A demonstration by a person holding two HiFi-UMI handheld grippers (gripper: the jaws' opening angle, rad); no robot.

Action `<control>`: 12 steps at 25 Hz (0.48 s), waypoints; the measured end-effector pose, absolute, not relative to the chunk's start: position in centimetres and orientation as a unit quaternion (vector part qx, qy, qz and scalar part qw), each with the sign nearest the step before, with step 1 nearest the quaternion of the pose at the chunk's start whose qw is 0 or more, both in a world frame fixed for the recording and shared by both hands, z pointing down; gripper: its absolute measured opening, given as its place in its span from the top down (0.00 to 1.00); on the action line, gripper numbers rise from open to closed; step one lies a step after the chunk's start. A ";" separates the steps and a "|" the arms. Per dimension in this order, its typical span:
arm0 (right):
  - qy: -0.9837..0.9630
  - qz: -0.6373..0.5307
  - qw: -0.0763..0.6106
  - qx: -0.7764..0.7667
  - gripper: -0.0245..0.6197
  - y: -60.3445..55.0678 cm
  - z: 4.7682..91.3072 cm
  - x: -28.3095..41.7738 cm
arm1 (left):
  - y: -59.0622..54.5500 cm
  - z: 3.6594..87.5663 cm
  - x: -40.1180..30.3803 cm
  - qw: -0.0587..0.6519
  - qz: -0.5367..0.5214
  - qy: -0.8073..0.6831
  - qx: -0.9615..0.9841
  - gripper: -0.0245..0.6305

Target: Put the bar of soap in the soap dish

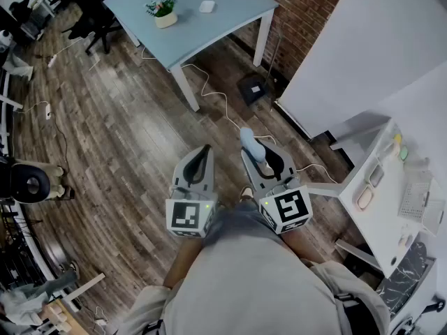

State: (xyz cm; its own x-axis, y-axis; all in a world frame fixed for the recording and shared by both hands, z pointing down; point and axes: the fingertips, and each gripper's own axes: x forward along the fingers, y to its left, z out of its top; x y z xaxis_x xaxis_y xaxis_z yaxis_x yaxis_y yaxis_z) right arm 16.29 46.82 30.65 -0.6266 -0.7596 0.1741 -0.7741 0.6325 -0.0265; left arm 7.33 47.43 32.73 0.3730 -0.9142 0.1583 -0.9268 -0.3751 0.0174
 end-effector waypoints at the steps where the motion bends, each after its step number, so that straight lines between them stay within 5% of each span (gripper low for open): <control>1: -0.901 0.050 0.073 0.425 0.76 46.7 30.8 16.4 | 47.3 32.8 7.5 0.051 0.062 -0.556 0.827 0.96; 12: -0.896 0.064 0.075 0.433 0.76 46.2 31.6 19.0 | 46.7 32.7 9.4 0.050 0.062 -0.556 0.828 0.96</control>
State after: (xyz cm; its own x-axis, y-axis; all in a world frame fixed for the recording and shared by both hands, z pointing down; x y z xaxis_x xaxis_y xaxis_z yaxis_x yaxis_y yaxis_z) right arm 18.99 46.16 31.61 -0.6133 -0.7669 0.1892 -0.7859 0.6164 -0.0489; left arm 9.44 46.73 32.71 0.3749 -0.9134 0.1584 -0.9259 -0.3776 0.0134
